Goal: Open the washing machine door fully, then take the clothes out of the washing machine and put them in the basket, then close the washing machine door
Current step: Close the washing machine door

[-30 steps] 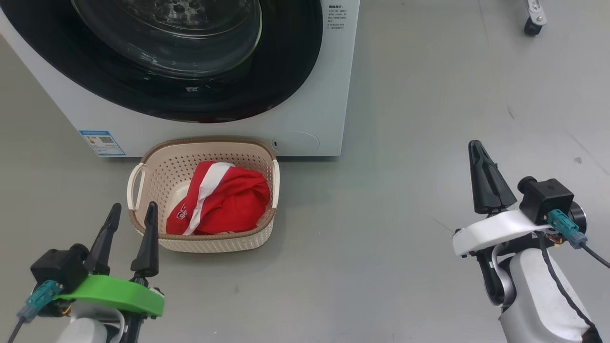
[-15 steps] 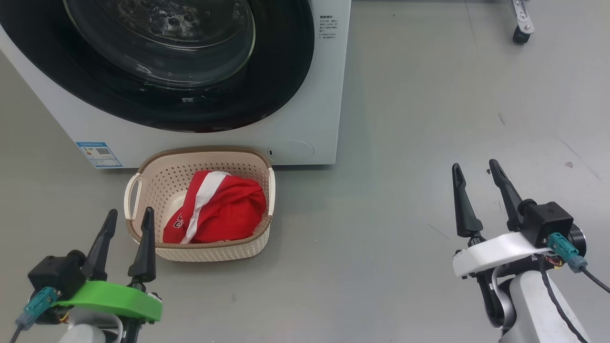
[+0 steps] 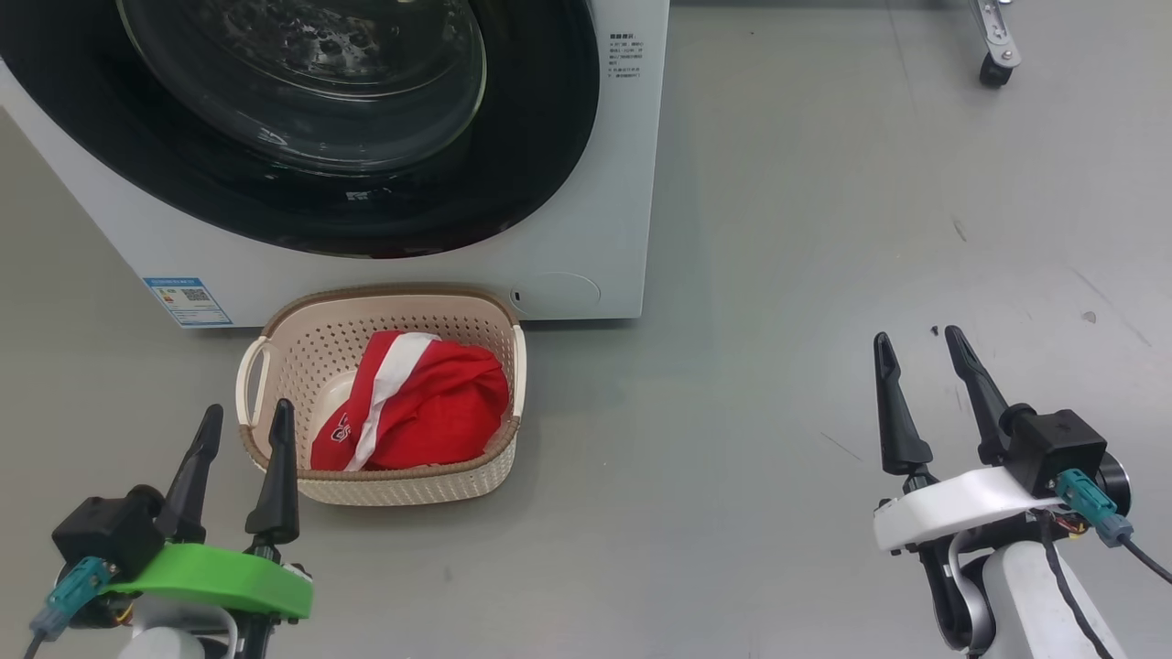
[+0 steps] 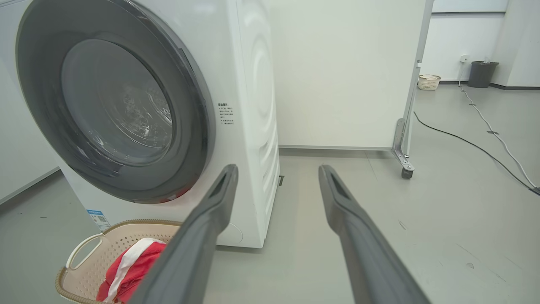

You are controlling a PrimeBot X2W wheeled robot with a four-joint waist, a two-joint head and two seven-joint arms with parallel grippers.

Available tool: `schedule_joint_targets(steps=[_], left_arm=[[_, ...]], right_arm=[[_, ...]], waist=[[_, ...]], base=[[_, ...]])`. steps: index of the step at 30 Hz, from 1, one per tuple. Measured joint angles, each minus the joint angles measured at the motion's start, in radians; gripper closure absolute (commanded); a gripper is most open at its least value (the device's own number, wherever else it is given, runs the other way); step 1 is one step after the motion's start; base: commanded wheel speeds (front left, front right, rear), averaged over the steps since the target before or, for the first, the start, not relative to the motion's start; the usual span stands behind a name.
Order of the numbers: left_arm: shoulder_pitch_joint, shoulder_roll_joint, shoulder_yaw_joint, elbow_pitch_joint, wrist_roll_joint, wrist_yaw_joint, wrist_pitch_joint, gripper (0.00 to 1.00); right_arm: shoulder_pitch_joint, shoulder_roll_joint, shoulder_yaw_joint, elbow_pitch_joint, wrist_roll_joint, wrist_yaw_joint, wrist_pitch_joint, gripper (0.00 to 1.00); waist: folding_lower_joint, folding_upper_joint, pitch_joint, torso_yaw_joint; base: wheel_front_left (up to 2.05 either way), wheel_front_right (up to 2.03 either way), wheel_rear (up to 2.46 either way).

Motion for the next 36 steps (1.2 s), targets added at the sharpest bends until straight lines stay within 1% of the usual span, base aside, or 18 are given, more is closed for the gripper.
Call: schedule_joint_targets(steps=[19,29,36], left_arm=[[0.018,-0.018,0.01,0.016,0.012,0.0,0.0,0.0],[0.022,-0.03,0.033,0.028,0.022,0.0,0.0,0.0],[0.027,-0.031,0.031,0.036,0.022,0.0,0.0,0.0]], right_arm=[[0.021,0.004,-0.005,-0.009,-0.009,0.001,0.0,0.0],[0.035,0.008,-0.005,-0.009,-0.013,0.002,0.0,0.0],[0.044,0.008,-0.005,-0.009,-0.014,0.002,0.0,0.0]], waist=[[0.0,0.0,-0.018,0.011],[0.0,0.0,-0.035,0.008],[0.0,0.0,-0.039,0.005]], base=[[0.0,0.0,0.0],[0.0,0.0,0.0],[0.0,0.0,0.0]])
